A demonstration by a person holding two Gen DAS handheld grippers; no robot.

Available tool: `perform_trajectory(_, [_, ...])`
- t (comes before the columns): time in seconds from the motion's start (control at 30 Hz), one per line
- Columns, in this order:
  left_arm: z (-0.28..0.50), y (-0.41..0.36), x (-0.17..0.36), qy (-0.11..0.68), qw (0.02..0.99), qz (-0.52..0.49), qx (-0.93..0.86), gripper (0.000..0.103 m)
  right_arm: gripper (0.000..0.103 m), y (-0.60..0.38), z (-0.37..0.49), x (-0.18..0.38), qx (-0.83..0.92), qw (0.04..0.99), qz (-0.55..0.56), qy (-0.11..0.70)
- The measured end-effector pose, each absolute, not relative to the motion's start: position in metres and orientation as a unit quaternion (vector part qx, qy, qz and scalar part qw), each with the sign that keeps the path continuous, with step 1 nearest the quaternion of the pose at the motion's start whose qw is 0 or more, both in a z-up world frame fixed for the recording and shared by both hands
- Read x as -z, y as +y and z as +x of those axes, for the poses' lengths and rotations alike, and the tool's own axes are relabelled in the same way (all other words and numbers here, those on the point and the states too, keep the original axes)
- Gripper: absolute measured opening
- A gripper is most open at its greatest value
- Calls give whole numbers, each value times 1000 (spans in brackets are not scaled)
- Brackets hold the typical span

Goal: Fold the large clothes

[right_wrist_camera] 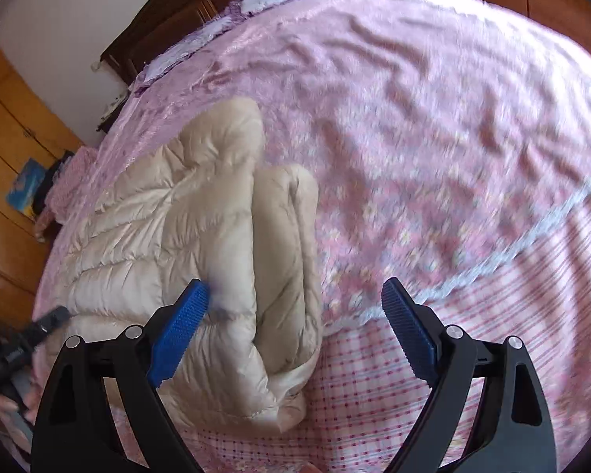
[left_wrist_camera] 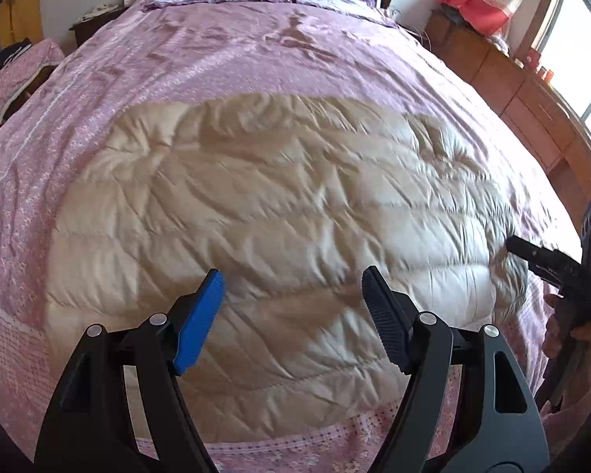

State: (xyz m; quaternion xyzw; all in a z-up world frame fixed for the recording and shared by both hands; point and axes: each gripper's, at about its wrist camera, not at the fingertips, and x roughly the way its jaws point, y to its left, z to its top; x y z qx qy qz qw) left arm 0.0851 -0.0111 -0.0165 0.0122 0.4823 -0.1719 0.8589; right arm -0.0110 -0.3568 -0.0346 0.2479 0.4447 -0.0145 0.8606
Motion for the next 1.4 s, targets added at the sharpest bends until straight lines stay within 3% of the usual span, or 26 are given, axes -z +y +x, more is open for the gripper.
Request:
perform_trajectory(0.33, [91, -22, 43, 495, 852, 52, 160, 74, 89, -325, 13, 65, -56, 825, 293, 479])
perform_trajectory(0.37, [92, -23, 45, 497, 852, 53, 159, 74, 84, -324, 14, 63, -62, 825, 298, 477])
perform_trajectory(0.4, [92, -24, 47, 498, 851, 55, 157, 74, 71, -325, 14, 61, -74, 823, 308, 471])
perform_trajectory(0.53, [94, -26, 51, 503, 849, 60, 153, 74, 52, -322, 8, 46, -117, 823, 332, 447])
perform_trajectory(0.73, [97, -30, 56, 508, 846, 70, 145, 74, 34, -316, 1, 1, -191, 833, 350, 384])
perform_trajectory(1.07, [97, -28, 59, 505, 848, 68, 145, 73, 30, -245, 20, -56, -265, 853, 259, 367])
perform_trajectory(1.4, [77, 63, -3, 445, 893, 30, 68, 71, 30, -203, 33, -71, -256, 865, 179, 394])
